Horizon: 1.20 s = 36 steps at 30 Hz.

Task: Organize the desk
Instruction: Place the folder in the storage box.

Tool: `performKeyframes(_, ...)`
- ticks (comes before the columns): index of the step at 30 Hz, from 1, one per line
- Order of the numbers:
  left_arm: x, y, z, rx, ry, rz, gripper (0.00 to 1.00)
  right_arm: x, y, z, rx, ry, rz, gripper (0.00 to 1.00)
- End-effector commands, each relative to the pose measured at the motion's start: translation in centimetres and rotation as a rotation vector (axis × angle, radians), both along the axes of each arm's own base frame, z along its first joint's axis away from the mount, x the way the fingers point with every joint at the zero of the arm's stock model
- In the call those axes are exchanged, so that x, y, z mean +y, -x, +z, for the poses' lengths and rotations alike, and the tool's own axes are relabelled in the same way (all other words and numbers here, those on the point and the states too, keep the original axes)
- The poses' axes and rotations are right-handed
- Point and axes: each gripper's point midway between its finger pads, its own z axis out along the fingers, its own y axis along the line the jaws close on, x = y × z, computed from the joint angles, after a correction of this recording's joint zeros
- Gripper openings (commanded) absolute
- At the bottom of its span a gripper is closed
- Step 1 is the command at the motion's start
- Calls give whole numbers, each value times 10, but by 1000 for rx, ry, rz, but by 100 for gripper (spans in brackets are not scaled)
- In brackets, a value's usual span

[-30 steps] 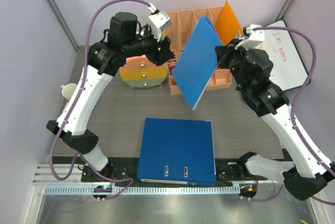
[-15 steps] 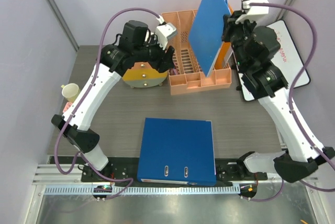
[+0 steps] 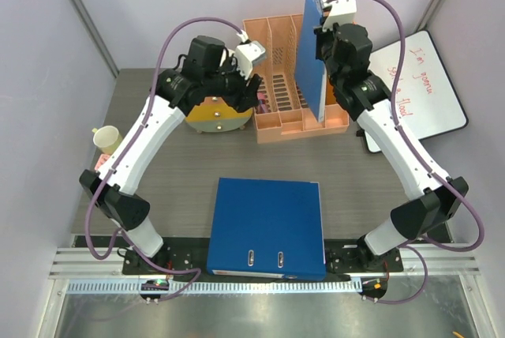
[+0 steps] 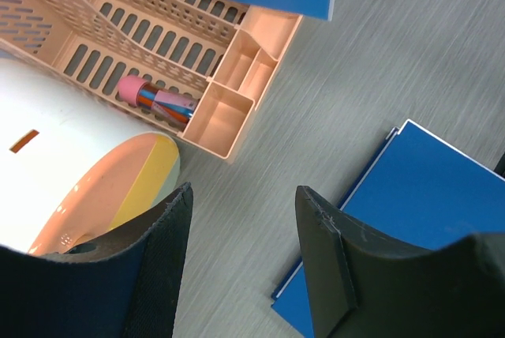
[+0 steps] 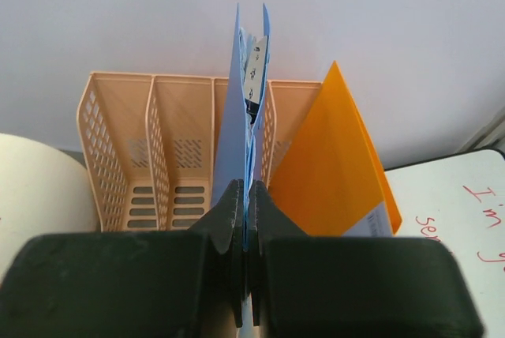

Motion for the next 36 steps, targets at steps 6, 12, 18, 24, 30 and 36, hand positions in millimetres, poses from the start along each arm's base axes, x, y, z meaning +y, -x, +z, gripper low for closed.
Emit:
performKeyframes(6,7,-4,15,-66,22,9,56,-40,18,97,-259,-113,-48,1)
performKeyframes(12,8,-5,13,-73,15,13,56,-45,5,87,-241,-102,-59,1)
performKeyframes(18,9,-6,10,-72,10,13,56,-58,8,94,-248,-70,-83,1)
performKeyframes(24,4,-5,13,-60,33,3,56,-71,15,97,-253,-60,-104,1)
performKeyframes(30,4,-5,12,-52,33,4,56,-80,19,98,-259,-46,-125,1)
performKeyframes(36,3,-6,11,-51,32,4,56,-90,24,98,-265,-49,-148,1)
